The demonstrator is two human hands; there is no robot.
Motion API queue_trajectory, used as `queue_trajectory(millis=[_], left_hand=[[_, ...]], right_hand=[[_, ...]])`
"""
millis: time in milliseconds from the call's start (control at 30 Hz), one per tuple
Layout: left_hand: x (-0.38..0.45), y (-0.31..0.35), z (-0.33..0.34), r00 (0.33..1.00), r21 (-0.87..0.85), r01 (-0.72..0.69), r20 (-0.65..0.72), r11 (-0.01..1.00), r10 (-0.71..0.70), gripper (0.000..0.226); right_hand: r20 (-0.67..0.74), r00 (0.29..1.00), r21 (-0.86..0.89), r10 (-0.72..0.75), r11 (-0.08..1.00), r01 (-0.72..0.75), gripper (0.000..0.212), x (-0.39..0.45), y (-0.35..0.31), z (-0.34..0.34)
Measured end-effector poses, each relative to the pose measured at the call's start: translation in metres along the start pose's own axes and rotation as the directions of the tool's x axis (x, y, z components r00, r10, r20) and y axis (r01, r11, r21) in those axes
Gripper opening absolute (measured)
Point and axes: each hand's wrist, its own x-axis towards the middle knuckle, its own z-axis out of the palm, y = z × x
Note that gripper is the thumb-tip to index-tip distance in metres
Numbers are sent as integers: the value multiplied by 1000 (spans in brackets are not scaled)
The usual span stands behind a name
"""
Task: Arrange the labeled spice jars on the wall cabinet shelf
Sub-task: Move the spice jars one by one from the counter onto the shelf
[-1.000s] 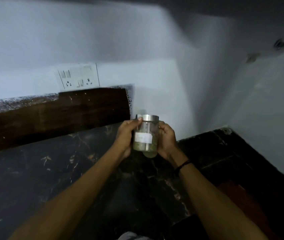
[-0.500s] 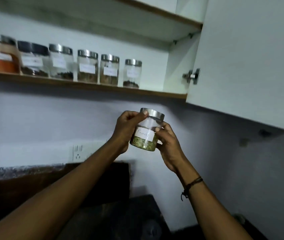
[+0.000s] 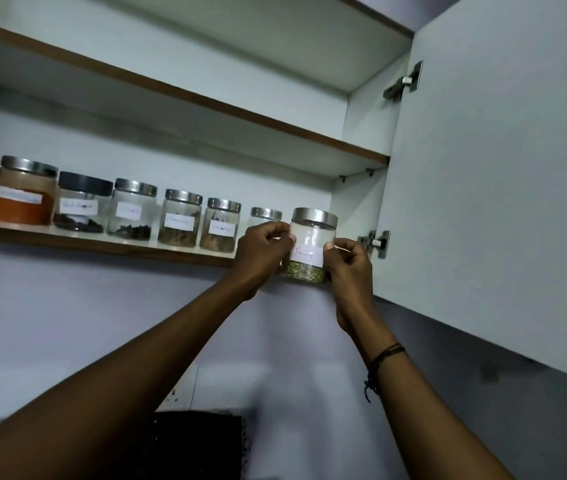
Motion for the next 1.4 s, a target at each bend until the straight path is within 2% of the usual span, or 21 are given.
queue_trajectory(millis=[67, 233, 333, 467, 633, 833, 933, 1033, 1133, 1167, 1233, 1300, 1400], left_hand=[[11, -3, 7, 999, 51, -33, -17, 998, 33, 26], [43, -16, 23, 988, 331, -138, -21, 933, 153, 30], [62, -23, 29, 979, 519, -173, -2, 837, 204, 27], [85, -32, 39, 987, 651, -133, 19, 748, 159, 30], [109, -45, 51, 996, 703, -61, 84, 709, 3, 31], [126, -66, 56, 992, 703, -67, 122, 708, -27, 39], [126, -81, 57, 993, 697, -93, 119, 711, 14, 42], [125, -87, 58, 992, 698, -128, 99, 705, 82, 30], [120, -85, 58, 991, 691, -128, 65, 711, 116, 19], [118, -85, 58, 990, 685, -131, 49, 717, 134, 18], [108, -85, 57, 981, 651, -172, 46, 739, 188, 20], [90, -86, 56, 962, 596, -251, 67, 762, 264, 23], [64, -87, 55, 933, 484, -341, 69, 805, 354, 25]], right_hand=[[-56, 998, -63, -39, 997, 36, 18, 12, 3, 5], [-109, 993, -239, -55, 971, 28, 16, 47, 18, 18], [-78, 995, -335, -59, 942, 29, 20, 70, 28, 25], [67, 997, -470, -42, 880, 69, 24, 97, 43, 30], [149, 988, -609, 33, 790, 66, 30, 133, 63, 30], [204, 973, -666, 105, 743, 60, 30, 154, 86, 34], [241, 965, -709, 100, 698, 105, 30, 154, 91, 36], [276, 957, -727, 91, 671, 146, 32, 156, 95, 36], [271, 959, -730, 85, 667, 148, 19, 148, 91, 34], [269, 961, -720, 68, 677, 154, 10, 145, 90, 33], [254, 967, -675, -9, 715, 184, 16, 128, 87, 30], [232, 966, -604, -113, 762, 235, 6, 101, 85, 24], [226, 953, -450, -204, 845, 288, 25, 65, 86, 14]])
